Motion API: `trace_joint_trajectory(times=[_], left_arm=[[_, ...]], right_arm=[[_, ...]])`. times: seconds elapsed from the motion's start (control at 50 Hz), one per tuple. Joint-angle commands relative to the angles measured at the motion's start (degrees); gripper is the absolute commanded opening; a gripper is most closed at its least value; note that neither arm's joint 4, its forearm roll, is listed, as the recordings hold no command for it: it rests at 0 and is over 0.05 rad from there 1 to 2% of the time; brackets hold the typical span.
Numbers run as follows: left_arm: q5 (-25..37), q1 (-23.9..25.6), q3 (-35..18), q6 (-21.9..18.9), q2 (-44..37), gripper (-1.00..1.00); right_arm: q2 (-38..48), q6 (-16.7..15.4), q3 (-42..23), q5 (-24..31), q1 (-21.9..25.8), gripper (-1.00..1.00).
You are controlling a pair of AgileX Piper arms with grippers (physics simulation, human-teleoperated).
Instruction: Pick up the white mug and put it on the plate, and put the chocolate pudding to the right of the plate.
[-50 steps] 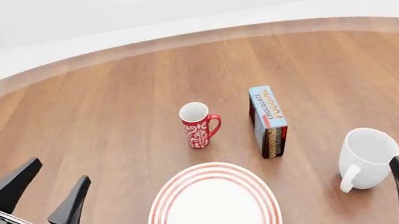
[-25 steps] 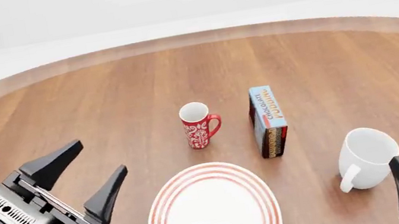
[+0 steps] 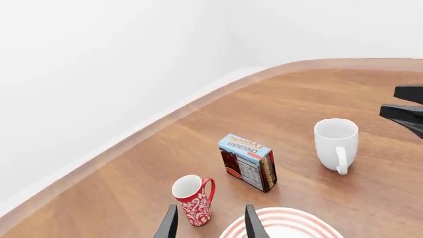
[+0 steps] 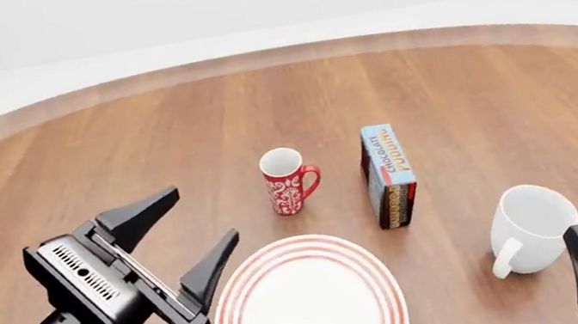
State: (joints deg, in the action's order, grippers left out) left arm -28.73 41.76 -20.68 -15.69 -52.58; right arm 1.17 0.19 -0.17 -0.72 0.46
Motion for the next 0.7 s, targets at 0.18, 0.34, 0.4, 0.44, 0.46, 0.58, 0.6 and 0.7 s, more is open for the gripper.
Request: trace_joint_trajectory(times=[0.18,0.34,0.4,0.44,0.46,0.58,0.6,0.7], left_arm=[[-4.4,3.7,-3.3,-1.0,-10.5,1.00],[-4.8,5.5,-4.9,-1.6,-13.2,1.00],[-4.8,6.2,-5.8,-1.9,-14.4,1.00],[-4.9,6.6,-6.2,-2.2,-15.1,1.00],[-4.9,6.6,-6.2,-2.2,-15.1,1.00],[-5.3,7.5,-7.6,-2.4,-16.9,1.00],[-5.6,8.0,-8.1,-2.4,-17.9,1.00],[-6.0,8.8,-9.1,-2.4,-19.7,1.00]], right_arm=[[0.3,0.1,0.0,-0.3,0.0,1.00],[0.3,0.1,0.0,-0.3,0.0,1.00],[0.5,0.1,0.0,-0.4,0.0,1.00],[0.5,0.1,0.0,-0.4,0.0,1.00],[0.5,0.1,0.0,-0.4,0.0,1.00],[0.6,0.1,0.0,-0.6,0.1,1.00],[0.6,0.2,0.0,-0.6,0.1,1.00],[0.7,0.2,0.0,-0.6,0.1,1.00]])
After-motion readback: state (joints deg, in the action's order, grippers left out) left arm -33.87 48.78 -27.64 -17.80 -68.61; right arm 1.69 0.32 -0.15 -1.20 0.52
